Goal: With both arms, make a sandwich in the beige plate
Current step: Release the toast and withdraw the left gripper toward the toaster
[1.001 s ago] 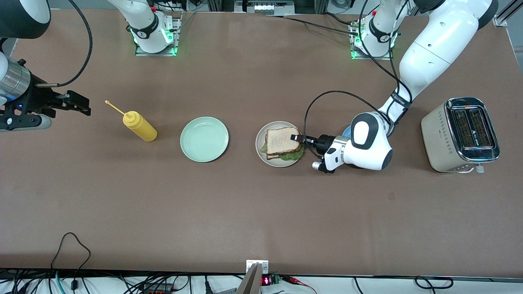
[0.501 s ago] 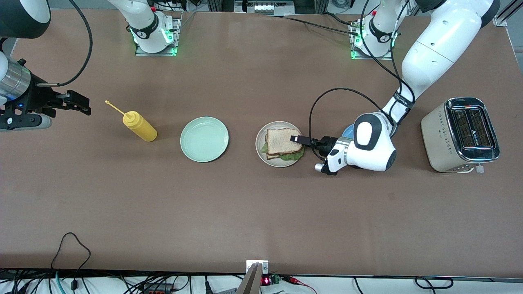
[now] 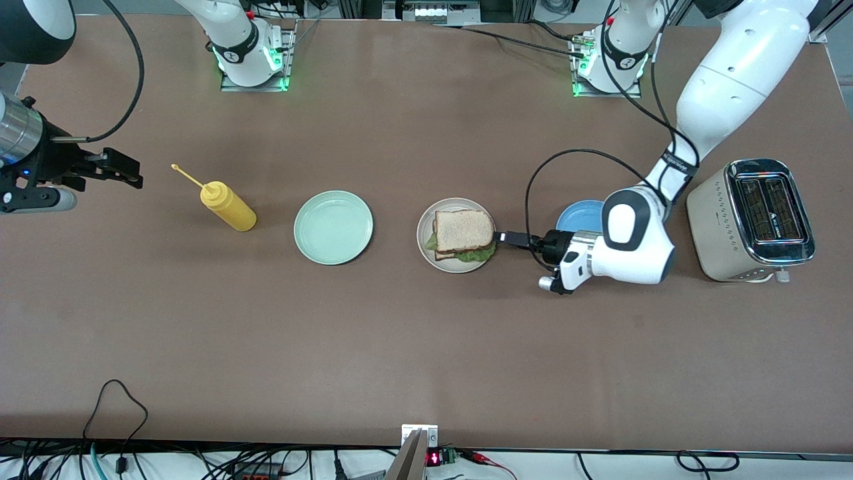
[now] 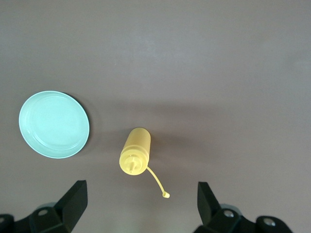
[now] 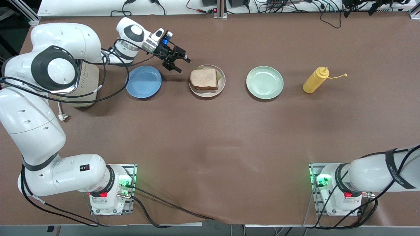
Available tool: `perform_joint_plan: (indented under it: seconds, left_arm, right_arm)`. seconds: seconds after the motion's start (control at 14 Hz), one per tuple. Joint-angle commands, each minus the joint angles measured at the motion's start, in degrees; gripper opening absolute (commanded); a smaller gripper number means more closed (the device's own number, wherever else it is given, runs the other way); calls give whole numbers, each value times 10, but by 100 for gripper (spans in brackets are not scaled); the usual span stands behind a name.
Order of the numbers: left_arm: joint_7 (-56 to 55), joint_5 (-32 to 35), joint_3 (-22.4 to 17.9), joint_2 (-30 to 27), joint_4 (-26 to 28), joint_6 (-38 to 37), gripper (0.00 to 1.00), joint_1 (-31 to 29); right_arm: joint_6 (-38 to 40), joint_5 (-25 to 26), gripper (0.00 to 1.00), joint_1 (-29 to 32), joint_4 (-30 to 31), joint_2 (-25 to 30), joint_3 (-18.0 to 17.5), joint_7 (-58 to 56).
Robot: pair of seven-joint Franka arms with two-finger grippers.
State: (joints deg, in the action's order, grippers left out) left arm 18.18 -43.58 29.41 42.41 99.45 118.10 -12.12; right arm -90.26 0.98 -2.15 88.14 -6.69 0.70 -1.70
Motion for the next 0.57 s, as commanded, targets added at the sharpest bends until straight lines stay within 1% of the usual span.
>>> perform_joint_plan:
  seconds: [0.0, 0.21, 0.29, 0.5]
  left_arm:
    - [6, 8, -8, -52, 22, -46, 100, -23]
    - [-26, 89, -15, -92, 25, -84, 100, -47]
    - [-70, 173, -15, -114, 23, -111, 100, -73]
    - [-138, 309, -15, -164, 17, -153, 100, -91]
  right_arm:
    - [8, 1, 100, 11, 4, 9, -1, -1]
    - [8, 1, 100, 11, 4, 9, -1, 0]
    - [9, 1, 100, 11, 4, 9, -1, 0]
    - [7, 1, 100, 9, 3, 9, -2, 0]
